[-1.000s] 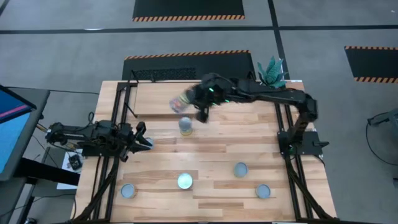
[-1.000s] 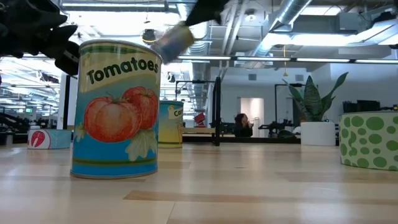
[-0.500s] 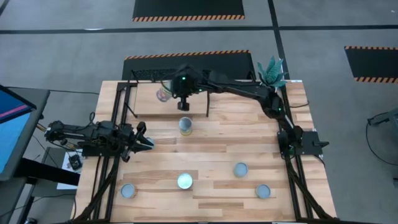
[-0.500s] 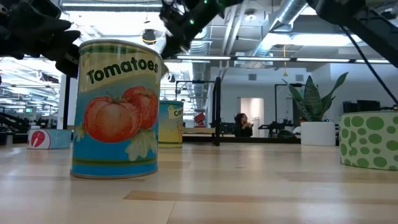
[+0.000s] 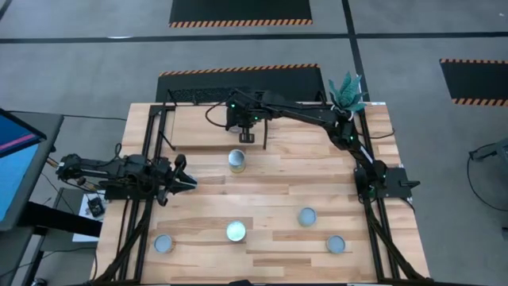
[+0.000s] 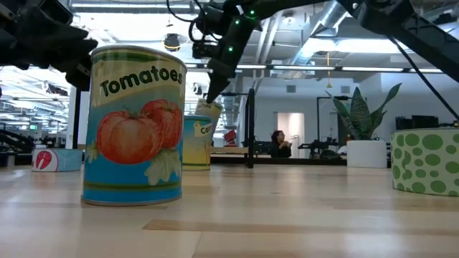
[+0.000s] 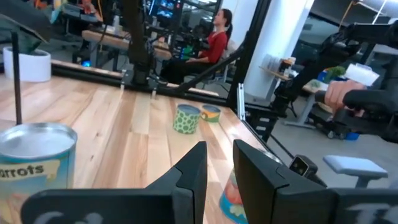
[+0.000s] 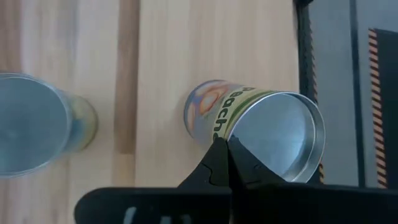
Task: Pick and place cans onto a shelf
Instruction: Put the peach can on the shelf
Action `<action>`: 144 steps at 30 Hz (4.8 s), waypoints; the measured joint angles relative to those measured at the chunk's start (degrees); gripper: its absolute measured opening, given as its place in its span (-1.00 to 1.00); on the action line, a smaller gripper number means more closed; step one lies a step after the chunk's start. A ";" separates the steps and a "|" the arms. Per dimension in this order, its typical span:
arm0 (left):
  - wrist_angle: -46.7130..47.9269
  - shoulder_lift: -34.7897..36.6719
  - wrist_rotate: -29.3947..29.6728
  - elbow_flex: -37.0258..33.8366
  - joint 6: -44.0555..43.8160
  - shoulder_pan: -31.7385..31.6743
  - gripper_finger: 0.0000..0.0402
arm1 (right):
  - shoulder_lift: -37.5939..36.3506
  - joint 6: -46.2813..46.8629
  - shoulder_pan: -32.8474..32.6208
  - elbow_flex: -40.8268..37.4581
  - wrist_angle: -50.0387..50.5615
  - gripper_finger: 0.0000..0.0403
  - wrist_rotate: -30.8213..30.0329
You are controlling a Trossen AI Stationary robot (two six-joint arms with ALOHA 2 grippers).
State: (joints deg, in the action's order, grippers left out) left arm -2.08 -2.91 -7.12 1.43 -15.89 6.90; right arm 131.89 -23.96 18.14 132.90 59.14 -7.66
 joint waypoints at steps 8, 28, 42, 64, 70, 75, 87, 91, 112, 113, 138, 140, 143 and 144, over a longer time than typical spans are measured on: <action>-0.18 -0.10 0.31 0.00 0.03 0.00 -0.66 | 0.07 -0.53 -0.12 -0.02 4.59 -1.00 0.02; 1.77 -0.08 0.29 0.00 0.12 0.00 -0.66 | 0.07 -0.05 -0.16 -0.02 -0.82 -0.76 0.03; -0.07 -0.10 12.86 0.00 1.72 -0.02 -0.66 | -3.02 4.37 -9.36 2.00 13.91 -0.76 -5.53; -24.76 -14.16 20.47 9.97 23.05 -3.65 -0.66 | -40.24 49.16 -32.93 -39.24 22.29 -0.76 -26.09; -1.09 -30.16 23.63 31.13 28.67 -8.64 -0.66 | -49.41 54.11 -33.43 -59.68 5.01 -0.76 -27.12; 16.98 -46.82 22.40 48.64 31.75 -17.88 -0.66 | -51.16 52.44 -32.30 -70.07 -7.84 -0.76 -26.73; 41.46 -87.01 -10.66 78.36 45.32 -41.15 -0.66 | -46.54 53.20 -33.99 -72.65 -12.58 -0.76 -23.74; 44.08 -96.33 -11.47 86.52 44.12 -44.69 -0.66 | -45.01 55.05 -35.00 -72.59 -13.10 -0.76 -24.40; 48.78 -105.05 -11.28 92.37 49.15 -43.19 -0.66 | -42.70 57.54 -34.93 -72.59 -12.42 -0.76 -25.59; 48.92 -105.05 -10.64 92.30 49.16 -43.16 -0.66 | -42.70 57.52 -34.93 -72.59 -12.40 -0.76 -25.59; 67.22 -104.88 4.10 96.69 48.69 -43.30 -0.66 | -42.70 57.43 -35.00 -72.59 -12.26 -0.76 -25.57; 70.28 -104.88 5.25 97.04 48.68 -43.59 -0.66 | -42.70 57.43 -35.00 -72.59 -12.26 -0.76 -25.57; 75.46 -104.86 7.35 97.19 48.15 -44.43 -0.66 | -42.70 57.43 -35.02 -72.59 -12.26 -0.76 -25.57; 77.66 -104.80 8.04 97.20 47.55 -44.82 -0.66 | -42.70 57.46 -35.04 -72.59 -12.26 -0.76 -25.57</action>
State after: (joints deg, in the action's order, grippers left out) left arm 75.58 -107.71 0.91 98.63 31.65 -37.92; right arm 89.19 33.50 -16.91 60.31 46.87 -33.23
